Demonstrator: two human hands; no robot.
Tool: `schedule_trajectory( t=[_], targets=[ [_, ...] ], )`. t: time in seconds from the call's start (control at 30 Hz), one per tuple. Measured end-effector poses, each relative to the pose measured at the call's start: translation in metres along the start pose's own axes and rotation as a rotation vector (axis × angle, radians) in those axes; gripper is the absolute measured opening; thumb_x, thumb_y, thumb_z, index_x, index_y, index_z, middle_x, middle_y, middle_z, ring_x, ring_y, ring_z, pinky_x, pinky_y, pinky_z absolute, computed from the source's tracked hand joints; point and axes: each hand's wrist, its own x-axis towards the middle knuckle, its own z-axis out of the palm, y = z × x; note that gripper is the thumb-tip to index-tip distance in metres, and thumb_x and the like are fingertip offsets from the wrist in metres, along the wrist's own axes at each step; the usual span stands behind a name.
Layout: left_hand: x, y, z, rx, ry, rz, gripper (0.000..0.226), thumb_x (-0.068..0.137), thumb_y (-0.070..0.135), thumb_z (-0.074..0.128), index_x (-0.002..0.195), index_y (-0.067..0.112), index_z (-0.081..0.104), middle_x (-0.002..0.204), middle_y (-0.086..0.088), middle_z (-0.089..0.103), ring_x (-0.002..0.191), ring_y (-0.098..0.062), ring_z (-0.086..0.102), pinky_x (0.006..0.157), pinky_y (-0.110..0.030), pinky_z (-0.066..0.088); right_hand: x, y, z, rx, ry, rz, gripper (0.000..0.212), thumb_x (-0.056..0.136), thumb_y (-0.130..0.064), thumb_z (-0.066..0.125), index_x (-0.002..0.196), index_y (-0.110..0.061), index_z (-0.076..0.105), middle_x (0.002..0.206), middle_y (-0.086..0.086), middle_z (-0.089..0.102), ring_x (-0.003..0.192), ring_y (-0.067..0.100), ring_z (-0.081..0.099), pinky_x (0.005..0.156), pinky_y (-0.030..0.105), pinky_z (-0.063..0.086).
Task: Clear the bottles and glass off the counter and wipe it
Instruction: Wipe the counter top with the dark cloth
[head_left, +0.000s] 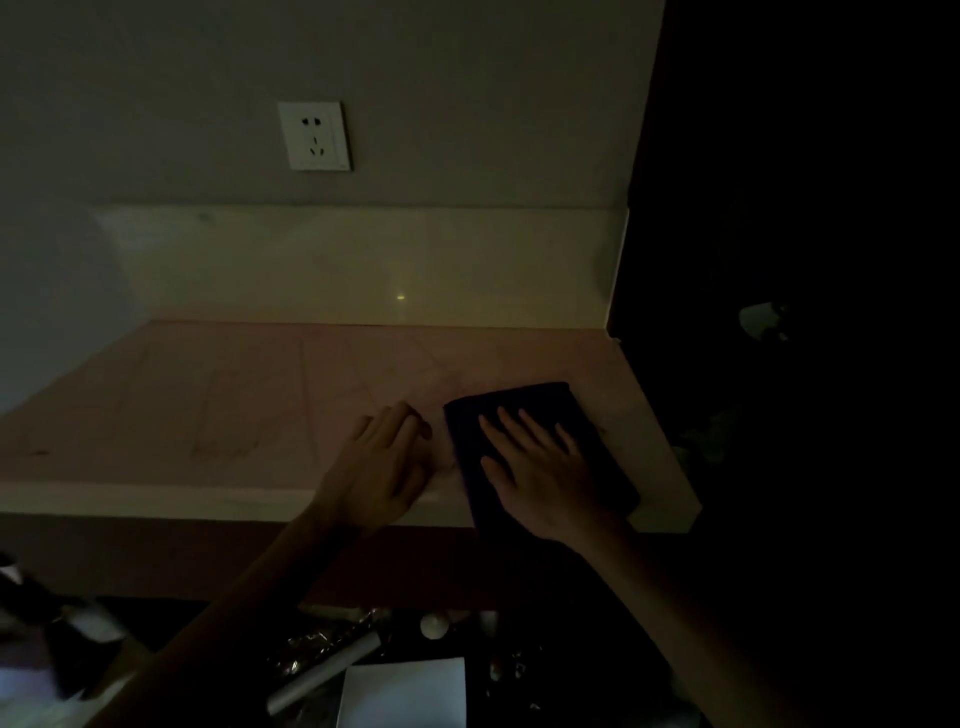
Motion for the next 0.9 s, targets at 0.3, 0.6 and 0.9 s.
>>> schedule_trajectory(
  t=[0.3,0.6,0.9],
  targets=[
    [0.003,-0.023,0.002,0.034,-0.035,-0.011,0.026,0.089,0.032,0.049,0.107,0.013,0.056,0.111,-0.003,0.053,0.087,-0.024,0.052,0.075,-0.036,0.036,0.148,0.019,0.003,-0.014,-0.06,0.121,0.059,0.097,-0.055,0.011,0.153,-0.034,0.009,0.163,-0.008,0.004,0.15,0.014,0.003,0.121,0.043,0.001],
    [0.005,-0.025,0.004,0.007,-0.012,0.041,0.024,0.091,0.028,0.047,0.103,0.009,0.056,0.105,-0.008,0.053,0.085,-0.026,0.048,0.073,-0.038,0.037,0.208,0.021,0.014,-0.041,-0.019,0.136,0.059,0.098,-0.053,0.014,0.153,-0.033,0.01,0.163,-0.005,0.007,0.15,0.017,0.006,0.12,0.043,0.003],
    [-0.005,-0.016,-0.002,-0.069,0.013,-0.029,0.03,0.097,0.035,0.041,0.105,0.009,0.054,0.105,-0.007,0.052,0.087,-0.026,0.051,0.074,-0.039,0.044,0.029,-0.057,0.013,0.02,0.011,-0.061,0.086,0.075,-0.065,-0.016,0.152,-0.037,0.01,0.162,-0.012,0.004,0.15,0.01,0.001,0.12,0.039,0.002]
  ],
)
